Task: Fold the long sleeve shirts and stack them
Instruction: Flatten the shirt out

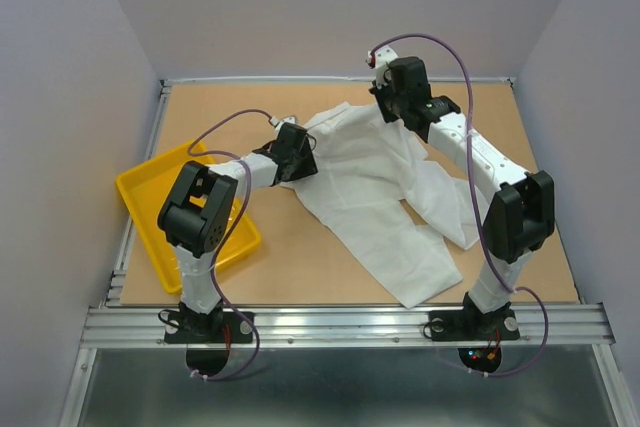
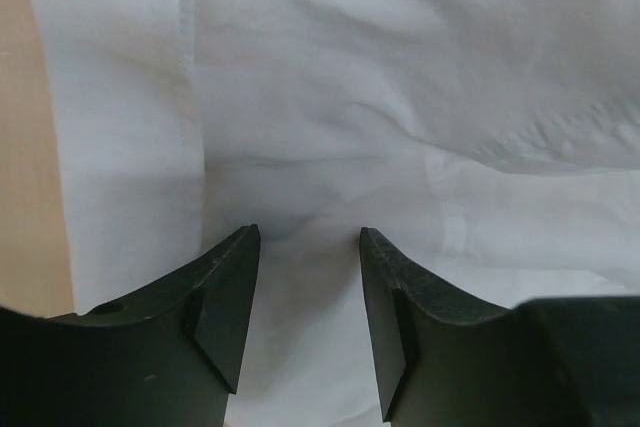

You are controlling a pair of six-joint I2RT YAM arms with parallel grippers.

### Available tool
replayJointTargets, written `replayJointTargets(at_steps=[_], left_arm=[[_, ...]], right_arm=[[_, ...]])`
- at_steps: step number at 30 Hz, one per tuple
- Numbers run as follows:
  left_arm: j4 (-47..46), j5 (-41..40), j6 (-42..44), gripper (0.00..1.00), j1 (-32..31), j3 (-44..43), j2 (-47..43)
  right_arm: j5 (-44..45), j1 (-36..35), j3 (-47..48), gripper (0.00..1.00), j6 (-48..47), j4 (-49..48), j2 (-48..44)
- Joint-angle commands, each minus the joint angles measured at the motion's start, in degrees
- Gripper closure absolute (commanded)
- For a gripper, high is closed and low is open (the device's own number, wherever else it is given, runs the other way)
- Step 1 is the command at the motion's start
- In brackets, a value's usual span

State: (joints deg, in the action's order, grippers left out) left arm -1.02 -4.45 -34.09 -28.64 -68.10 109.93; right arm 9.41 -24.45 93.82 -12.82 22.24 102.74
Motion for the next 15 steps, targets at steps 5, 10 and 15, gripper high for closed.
replayJointTargets(at_steps=[5,10,15], left_arm=[[5.59,12.27,-0.54,0.43,-0.97,18.59,-11.58],[9.01,15.43,-0.28,0.42,-1.15,26.25,-21.41],[12.7,16.14,-0.02,0.37,-1.33,30.91,-29.5]], right_arm=[[6.85,0.1,7.52,0.96,-3.61,-6.59,0.8],[8.35,0.1,11.47,0.93,-4.14,-8.18,5.01],[-0.43,0.1,9.28,0.43,0.51,-7.91,4.49]])
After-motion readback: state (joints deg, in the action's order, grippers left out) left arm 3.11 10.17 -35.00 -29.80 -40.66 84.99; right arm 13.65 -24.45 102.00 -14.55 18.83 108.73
